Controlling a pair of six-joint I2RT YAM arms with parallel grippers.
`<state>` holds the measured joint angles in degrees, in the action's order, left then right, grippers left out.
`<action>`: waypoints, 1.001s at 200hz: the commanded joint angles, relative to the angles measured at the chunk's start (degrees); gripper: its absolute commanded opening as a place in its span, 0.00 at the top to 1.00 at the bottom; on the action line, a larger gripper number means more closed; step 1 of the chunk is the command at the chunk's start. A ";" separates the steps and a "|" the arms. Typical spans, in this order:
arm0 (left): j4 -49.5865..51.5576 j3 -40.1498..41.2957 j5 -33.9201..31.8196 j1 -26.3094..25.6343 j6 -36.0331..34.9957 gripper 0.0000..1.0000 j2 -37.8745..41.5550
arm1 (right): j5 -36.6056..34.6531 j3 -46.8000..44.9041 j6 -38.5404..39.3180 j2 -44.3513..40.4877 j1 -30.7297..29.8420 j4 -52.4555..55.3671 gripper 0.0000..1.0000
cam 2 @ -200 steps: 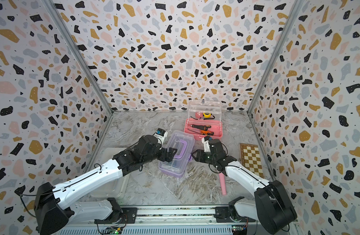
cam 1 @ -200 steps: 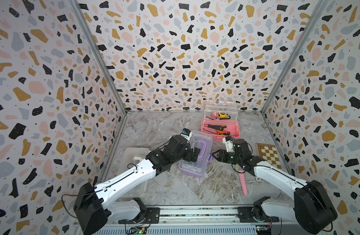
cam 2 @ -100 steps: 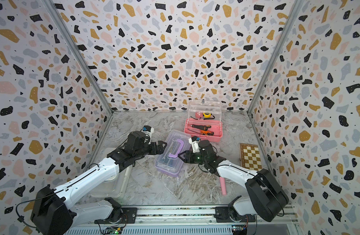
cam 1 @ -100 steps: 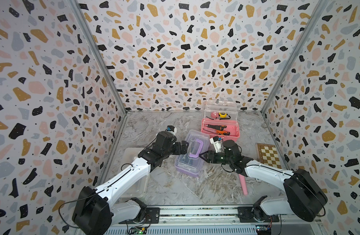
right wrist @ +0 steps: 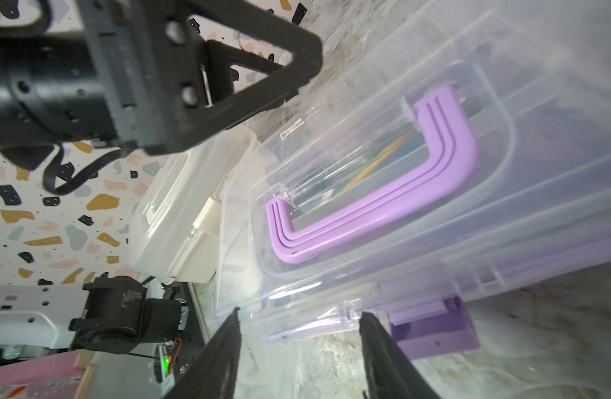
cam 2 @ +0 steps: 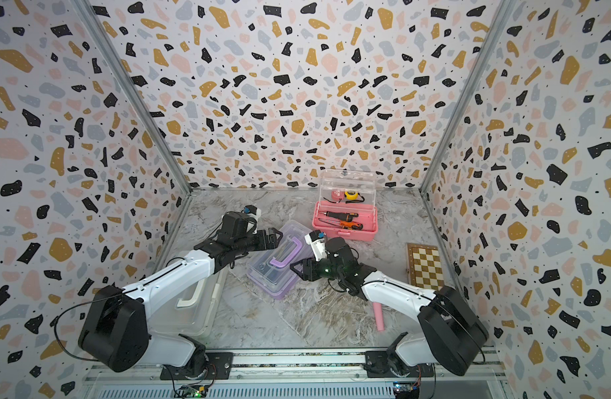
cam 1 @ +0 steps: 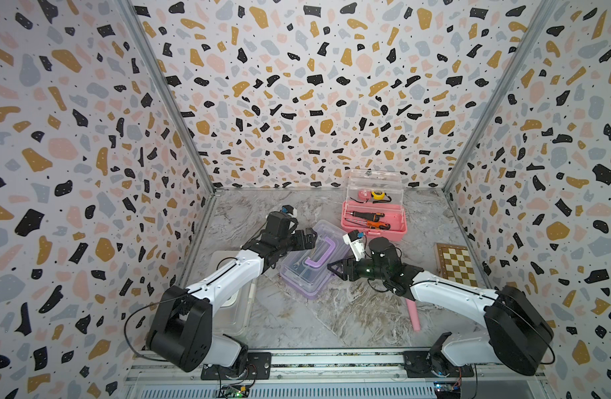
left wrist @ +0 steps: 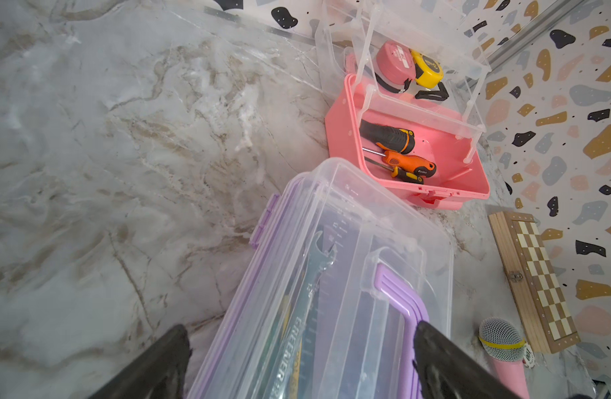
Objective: Close toolboxes
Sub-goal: Adjust the toolbox at the center of the board.
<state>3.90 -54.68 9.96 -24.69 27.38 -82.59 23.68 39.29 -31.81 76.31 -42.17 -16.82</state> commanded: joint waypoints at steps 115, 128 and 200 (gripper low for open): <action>-4.32 -2.37 12.74 2.14 -3.64 0.01 -7.55 | -11.71 -23.22 19.72 12.60 0.10 -44.59 0.31; -4.30 -2.54 13.81 2.19 -3.69 0.01 -7.97 | -10.55 -23.23 20.76 17.17 0.11 -50.80 0.31; -0.74 -3.86 14.10 2.40 -6.54 0.01 -8.82 | -12.13 -20.92 22.24 28.72 0.07 -64.94 0.35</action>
<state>3.05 -57.74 23.18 -22.57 22.76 -91.44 13.37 17.06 -11.92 105.84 -42.11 -75.02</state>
